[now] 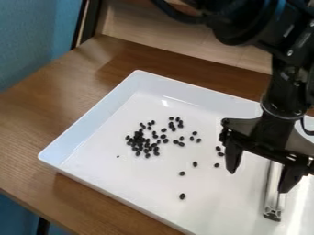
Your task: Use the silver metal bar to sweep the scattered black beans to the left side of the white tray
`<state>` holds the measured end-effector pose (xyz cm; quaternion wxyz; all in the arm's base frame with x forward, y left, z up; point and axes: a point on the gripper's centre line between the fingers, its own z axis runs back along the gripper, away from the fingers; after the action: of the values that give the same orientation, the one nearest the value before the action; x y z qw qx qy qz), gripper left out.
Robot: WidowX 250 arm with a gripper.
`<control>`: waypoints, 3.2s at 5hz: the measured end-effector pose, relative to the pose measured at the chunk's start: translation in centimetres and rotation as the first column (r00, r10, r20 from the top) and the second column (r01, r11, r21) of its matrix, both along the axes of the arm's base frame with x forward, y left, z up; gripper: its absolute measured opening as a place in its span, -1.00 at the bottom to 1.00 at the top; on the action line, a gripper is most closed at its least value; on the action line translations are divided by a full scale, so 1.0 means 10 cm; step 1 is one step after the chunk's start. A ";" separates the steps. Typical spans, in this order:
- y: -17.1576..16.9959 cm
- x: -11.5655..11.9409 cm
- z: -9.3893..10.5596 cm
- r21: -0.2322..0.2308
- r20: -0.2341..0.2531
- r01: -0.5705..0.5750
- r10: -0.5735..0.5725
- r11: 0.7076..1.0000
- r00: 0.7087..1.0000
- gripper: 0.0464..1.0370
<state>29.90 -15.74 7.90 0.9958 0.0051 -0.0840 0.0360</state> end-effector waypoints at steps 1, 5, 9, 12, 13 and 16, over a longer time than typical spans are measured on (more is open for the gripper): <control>0.00 -0.02 -0.10 0.016 -0.026 0.002 -0.001 1.000 1.000 0.93; -0.22 0.30 -0.05 -0.032 0.032 0.072 -0.071 0.997 0.997 0.93; -0.24 0.43 -0.32 -0.053 0.028 0.066 -0.065 0.996 0.998 -0.33; 0.35 0.26 -0.32 -0.026 -0.002 0.034 -0.034 0.999 0.999 -0.35; 0.51 0.23 -0.33 -0.017 -0.005 0.039 -0.039 0.999 0.999 -0.35; 1.07 0.27 -0.38 -0.018 0.000 0.070 -0.070 0.997 0.998 -0.35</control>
<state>32.56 -5.07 4.09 0.9965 -0.0067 -0.0836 0.0019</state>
